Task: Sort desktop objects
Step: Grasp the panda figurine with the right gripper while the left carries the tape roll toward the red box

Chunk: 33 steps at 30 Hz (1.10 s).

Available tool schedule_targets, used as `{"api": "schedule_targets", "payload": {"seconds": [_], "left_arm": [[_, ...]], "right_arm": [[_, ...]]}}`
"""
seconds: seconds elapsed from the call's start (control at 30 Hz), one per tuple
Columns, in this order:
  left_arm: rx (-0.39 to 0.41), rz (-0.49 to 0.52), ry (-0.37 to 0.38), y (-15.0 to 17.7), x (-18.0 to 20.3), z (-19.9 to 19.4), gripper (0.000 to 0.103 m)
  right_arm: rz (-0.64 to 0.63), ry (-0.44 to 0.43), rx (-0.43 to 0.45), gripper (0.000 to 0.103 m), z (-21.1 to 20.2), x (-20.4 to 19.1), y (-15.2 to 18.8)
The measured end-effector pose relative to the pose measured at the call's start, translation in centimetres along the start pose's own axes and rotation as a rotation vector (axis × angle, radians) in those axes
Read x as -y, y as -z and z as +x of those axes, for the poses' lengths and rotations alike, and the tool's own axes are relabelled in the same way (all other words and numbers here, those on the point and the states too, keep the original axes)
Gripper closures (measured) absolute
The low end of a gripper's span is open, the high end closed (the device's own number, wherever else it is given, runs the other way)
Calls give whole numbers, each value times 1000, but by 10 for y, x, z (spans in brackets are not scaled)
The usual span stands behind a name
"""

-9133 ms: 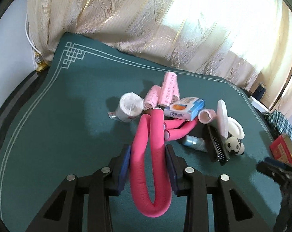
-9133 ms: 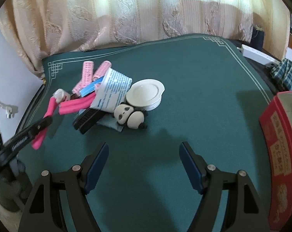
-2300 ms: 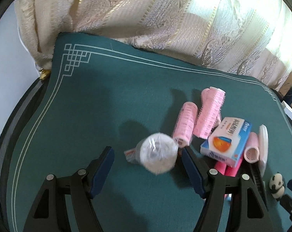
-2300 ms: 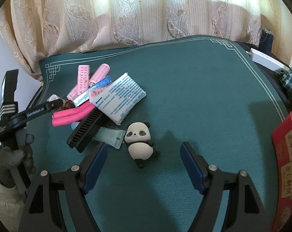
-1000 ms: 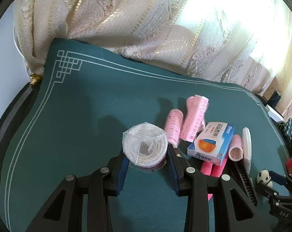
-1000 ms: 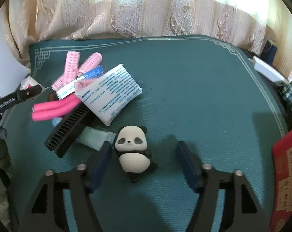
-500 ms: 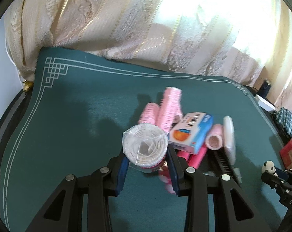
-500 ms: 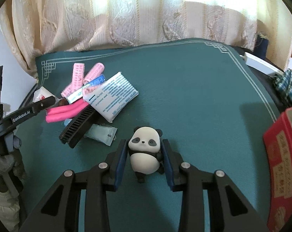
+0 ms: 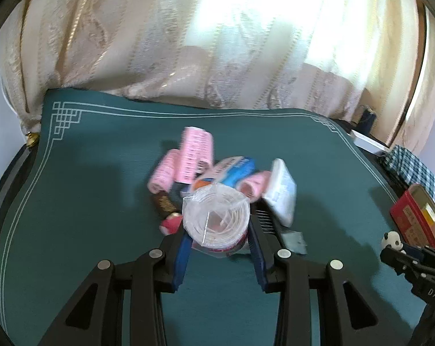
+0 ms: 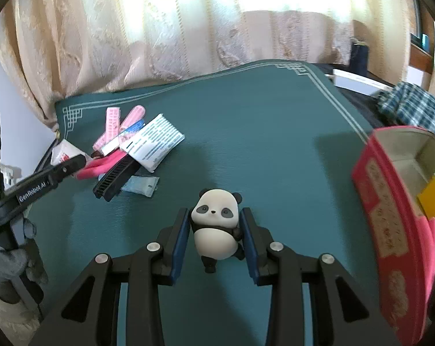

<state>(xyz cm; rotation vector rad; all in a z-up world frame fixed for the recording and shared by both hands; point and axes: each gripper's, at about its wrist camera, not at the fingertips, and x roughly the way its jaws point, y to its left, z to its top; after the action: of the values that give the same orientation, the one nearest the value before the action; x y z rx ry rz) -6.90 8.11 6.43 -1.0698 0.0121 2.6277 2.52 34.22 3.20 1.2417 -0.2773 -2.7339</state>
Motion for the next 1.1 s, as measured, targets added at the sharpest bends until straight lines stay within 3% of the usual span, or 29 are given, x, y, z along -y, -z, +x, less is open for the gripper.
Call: {"api": "schedule_targets", "payload": {"seconds": [0.63,1.1], "left_arm": [[-22,124,120,17,111,-14,64],[-45,232,215,23,192,-17,64]], "right_arm": [[146,40,128,64,-82,78,24],[316,191,200,64,-129,171,39]]}}
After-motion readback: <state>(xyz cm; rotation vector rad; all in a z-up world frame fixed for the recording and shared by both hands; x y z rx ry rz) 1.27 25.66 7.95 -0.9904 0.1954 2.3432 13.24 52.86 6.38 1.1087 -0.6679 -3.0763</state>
